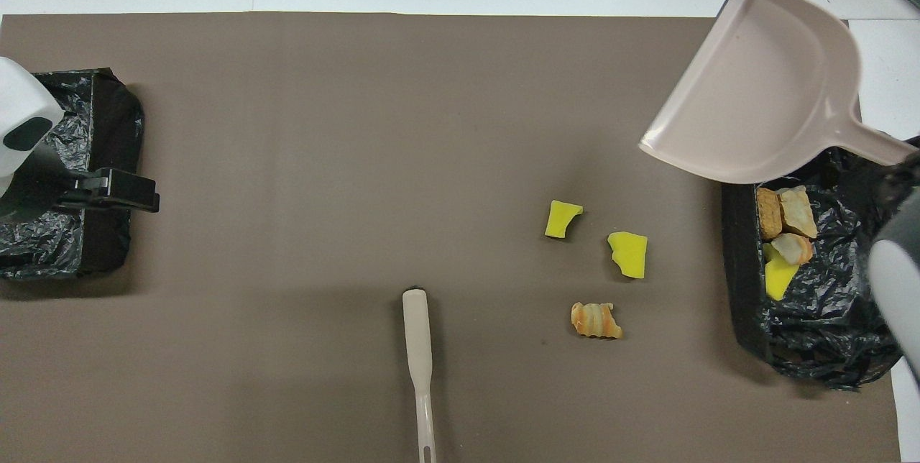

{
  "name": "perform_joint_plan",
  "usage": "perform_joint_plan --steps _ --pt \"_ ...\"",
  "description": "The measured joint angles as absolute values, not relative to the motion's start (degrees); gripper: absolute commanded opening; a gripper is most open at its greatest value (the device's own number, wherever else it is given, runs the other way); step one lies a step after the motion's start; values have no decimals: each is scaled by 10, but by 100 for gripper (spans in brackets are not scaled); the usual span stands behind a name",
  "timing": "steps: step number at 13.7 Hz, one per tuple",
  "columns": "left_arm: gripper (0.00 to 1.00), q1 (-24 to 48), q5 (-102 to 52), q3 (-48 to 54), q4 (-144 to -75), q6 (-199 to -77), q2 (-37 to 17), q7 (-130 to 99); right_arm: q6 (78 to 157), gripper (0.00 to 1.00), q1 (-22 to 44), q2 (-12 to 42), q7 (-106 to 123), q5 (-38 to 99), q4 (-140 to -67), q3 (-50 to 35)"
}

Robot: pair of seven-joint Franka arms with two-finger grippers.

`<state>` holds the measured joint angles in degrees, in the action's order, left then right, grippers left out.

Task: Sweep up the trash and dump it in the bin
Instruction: 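Carry the dustpan back and set it on the table with the right gripper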

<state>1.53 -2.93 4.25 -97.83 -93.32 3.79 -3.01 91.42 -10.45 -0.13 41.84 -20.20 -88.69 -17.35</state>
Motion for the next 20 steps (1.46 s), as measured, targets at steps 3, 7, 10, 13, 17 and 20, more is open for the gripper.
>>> perform_joint_plan --steps 3,7,10,13,17,20 --pt "100 36 -19 35 -962 -917 38 -30 907 0 -21 36 175 -151 -889 -179" --pt "100 42 -18 24 -929 -907 17 -30 923 0 79 115 -103 -68 -880 -179" --pt "100 48 -16 14 -923 -909 11 -30 977 0 155 194 -240 -40 -850 -179" --pt "100 64 -15 -6 -922 -920 10 -30 1059 0 209 259 -343 -30 -839 -178" --pt "100 64 -14 -10 -923 -928 6 -22 1129 0 238 317 -394 -29 -832 -177" --pt "100 64 -13 -11 -923 -938 1 -17 1137 0 236 327 -394 -26 -826 -174"
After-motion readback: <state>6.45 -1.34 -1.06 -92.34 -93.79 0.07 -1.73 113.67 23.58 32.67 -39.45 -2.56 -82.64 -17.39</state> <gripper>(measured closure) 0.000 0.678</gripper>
